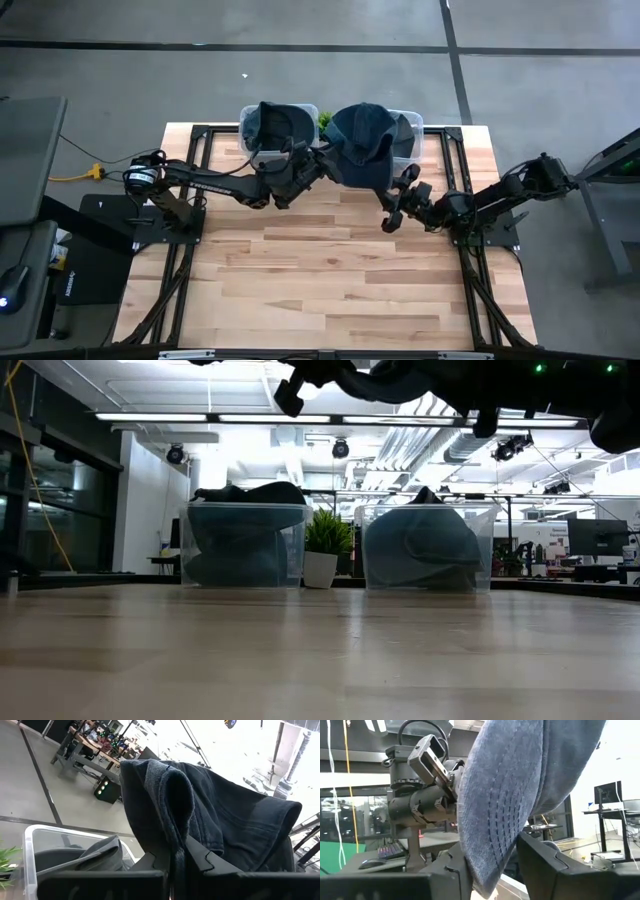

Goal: Pick & Place hat
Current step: Put the blue cap into the left transparent bin

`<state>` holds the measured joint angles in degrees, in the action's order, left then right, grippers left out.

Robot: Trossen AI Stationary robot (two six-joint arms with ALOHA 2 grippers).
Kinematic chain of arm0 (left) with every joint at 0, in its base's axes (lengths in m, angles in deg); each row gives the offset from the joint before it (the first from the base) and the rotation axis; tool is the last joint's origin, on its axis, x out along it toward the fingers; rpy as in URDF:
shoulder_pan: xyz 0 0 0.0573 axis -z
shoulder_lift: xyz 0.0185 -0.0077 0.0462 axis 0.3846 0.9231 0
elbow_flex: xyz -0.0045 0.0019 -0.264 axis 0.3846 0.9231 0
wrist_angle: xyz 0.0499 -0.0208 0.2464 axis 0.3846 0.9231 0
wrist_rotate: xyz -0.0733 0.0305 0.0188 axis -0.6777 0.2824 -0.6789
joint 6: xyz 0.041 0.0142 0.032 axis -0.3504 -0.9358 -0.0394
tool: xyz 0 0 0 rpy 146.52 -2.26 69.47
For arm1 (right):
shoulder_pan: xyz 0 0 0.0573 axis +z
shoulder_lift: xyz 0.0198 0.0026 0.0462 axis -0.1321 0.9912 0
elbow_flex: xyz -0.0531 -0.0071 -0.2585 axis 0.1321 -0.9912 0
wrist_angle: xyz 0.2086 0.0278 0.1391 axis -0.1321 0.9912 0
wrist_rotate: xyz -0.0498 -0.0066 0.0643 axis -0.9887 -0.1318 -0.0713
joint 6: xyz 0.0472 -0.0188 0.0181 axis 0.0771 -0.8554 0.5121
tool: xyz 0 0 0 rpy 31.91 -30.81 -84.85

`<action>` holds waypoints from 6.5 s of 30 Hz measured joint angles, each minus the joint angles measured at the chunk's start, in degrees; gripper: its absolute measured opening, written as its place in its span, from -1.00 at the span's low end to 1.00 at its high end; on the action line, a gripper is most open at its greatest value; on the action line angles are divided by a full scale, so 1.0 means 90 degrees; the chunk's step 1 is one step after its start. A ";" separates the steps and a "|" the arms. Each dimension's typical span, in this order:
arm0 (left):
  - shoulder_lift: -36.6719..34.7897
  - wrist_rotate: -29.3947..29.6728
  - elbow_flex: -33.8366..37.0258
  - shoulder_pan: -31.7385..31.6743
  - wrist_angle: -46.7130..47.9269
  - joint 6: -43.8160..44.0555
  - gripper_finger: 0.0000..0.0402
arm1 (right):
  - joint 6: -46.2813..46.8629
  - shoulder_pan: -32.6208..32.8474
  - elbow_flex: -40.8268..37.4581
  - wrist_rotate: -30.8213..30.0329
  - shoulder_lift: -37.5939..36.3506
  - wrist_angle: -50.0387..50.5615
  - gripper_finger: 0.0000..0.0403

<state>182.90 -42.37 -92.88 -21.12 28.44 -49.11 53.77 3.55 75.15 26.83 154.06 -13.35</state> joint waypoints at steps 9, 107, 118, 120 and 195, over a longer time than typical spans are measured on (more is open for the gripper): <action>0.0085 0.0078 0.0007 -0.0005 0.0119 0.0069 -0.95 | 0.0000 -0.0020 -0.0007 -0.0378 -0.0007 -0.0044 -0.56; -0.1880 -0.0256 0.0005 0.0423 0.6874 -0.0636 0.52 | 0.2152 -0.1608 -0.0002 0.2707 -0.3752 0.7870 -0.98; -0.1877 -0.0895 0.0005 0.0422 0.6795 -0.0283 0.52 | 0.1995 -0.1838 -0.0002 0.3608 -0.4375 0.8674 -0.98; -0.1877 -0.0891 0.0005 0.0421 0.6788 -0.0248 0.52 | 0.2002 -0.1861 -0.0002 0.3717 -0.4449 0.8790 -0.98; -0.2820 -0.4585 0.0005 -0.1486 0.6275 0.1479 0.52 | 0.2121 -0.3776 0.3002 0.5320 -0.3227 1.0453 -0.98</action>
<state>157.53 -83.63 -92.84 -34.50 84.91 -35.80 72.86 -30.44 102.17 74.70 125.02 80.73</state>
